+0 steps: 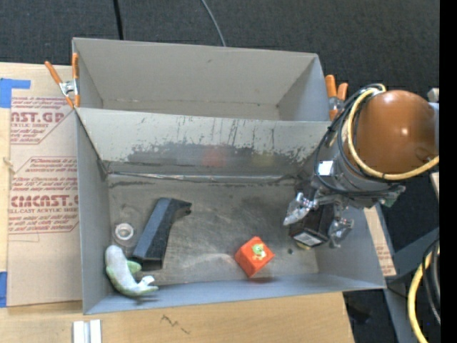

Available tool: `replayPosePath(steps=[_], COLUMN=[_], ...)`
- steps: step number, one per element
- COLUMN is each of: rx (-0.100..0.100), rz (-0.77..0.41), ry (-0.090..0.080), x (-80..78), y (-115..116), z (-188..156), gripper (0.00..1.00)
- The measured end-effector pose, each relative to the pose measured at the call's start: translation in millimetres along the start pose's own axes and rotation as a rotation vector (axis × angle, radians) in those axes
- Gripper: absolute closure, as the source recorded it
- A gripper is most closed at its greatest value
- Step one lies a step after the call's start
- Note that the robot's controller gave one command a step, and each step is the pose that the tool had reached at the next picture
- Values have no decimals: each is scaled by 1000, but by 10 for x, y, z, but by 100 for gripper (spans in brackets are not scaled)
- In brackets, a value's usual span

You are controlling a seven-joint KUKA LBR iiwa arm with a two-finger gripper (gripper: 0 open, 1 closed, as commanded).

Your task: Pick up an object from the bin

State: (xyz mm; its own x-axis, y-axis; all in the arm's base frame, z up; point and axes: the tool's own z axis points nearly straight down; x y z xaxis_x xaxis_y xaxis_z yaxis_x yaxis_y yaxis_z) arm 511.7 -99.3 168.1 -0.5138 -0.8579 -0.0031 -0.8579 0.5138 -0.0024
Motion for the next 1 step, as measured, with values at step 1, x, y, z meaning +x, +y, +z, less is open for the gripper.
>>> replayPosePath(steps=[1], rx=[-7], rz=[-21], ry=[2], x=[110], y=[-38], z=[-347], gripper=[100])
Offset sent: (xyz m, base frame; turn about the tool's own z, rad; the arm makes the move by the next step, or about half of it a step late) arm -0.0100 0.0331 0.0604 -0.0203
